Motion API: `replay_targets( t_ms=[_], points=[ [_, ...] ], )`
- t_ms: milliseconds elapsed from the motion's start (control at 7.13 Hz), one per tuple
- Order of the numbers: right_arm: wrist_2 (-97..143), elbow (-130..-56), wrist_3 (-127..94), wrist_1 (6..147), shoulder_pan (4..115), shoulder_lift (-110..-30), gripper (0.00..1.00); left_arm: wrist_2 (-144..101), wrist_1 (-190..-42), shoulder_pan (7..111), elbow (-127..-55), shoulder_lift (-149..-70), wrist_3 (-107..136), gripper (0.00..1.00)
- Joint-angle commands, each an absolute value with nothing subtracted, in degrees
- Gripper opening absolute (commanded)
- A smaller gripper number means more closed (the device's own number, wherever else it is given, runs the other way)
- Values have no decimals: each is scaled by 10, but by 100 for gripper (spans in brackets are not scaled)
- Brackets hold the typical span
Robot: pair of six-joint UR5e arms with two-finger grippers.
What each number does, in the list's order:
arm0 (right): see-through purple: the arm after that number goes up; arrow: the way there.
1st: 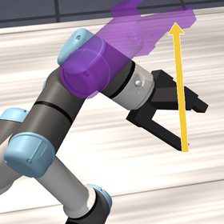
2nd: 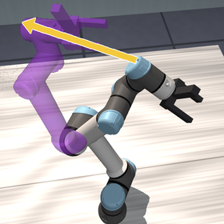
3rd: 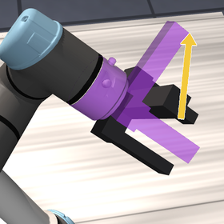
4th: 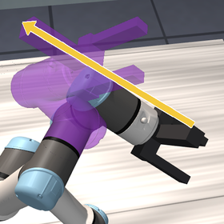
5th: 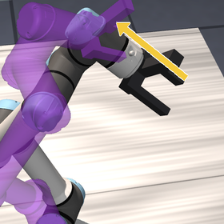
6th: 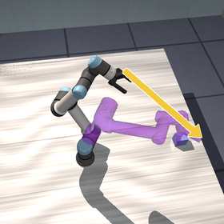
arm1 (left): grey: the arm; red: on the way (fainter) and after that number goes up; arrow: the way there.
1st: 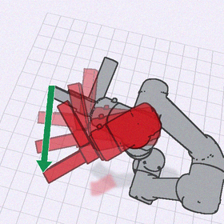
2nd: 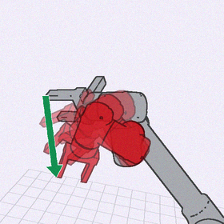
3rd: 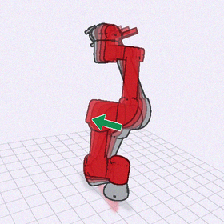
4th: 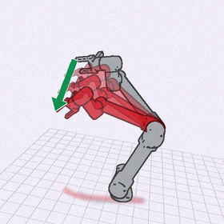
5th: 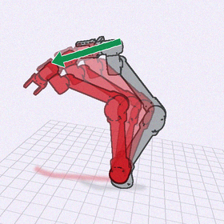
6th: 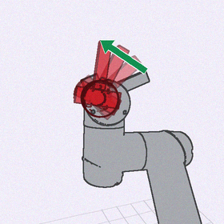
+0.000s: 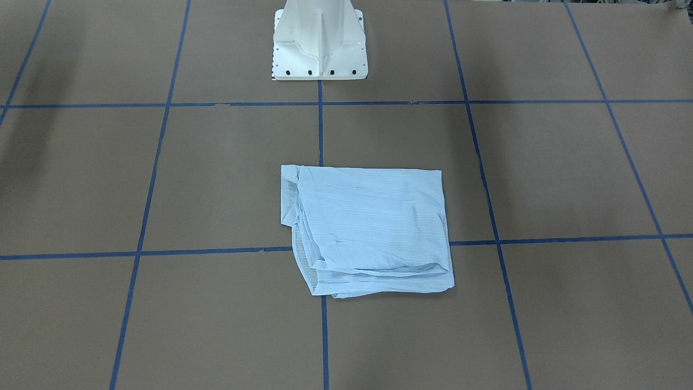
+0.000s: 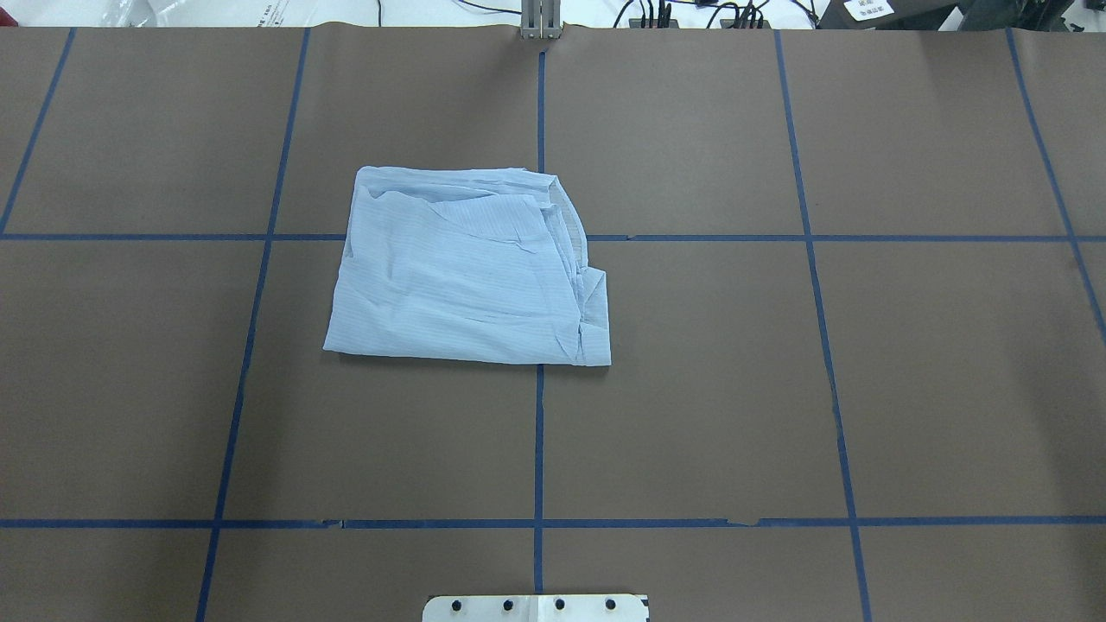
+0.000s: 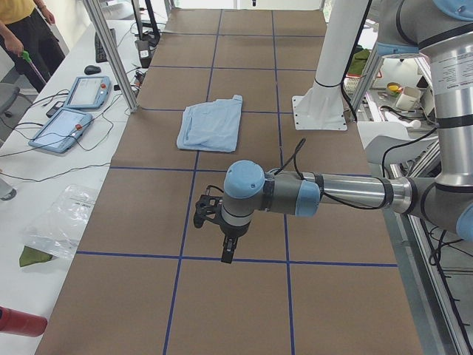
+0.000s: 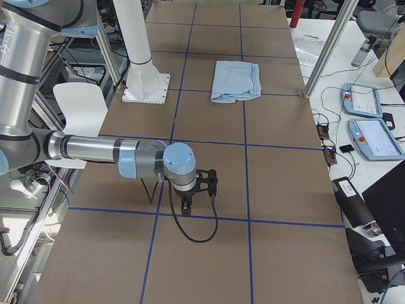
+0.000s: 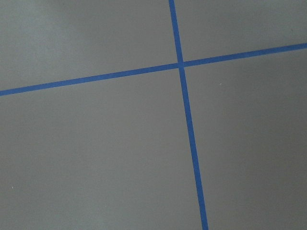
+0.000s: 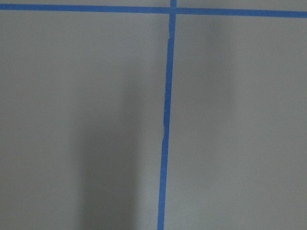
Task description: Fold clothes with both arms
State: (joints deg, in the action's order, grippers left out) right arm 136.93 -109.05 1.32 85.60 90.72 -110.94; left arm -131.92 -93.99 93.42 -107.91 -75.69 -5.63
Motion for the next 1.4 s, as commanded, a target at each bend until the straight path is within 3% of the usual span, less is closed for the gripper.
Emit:
replay_targets(
  t_ms=[0,1262],
  points=[
    [1369,-1090,13,857,907,-1107,100,-1320,-941,934,-1078,-754,-56,100],
    [1370,-1079,15,856,908,-1104,100,-1326,-940,933,-1078,-753,-57,100]
  ],
)
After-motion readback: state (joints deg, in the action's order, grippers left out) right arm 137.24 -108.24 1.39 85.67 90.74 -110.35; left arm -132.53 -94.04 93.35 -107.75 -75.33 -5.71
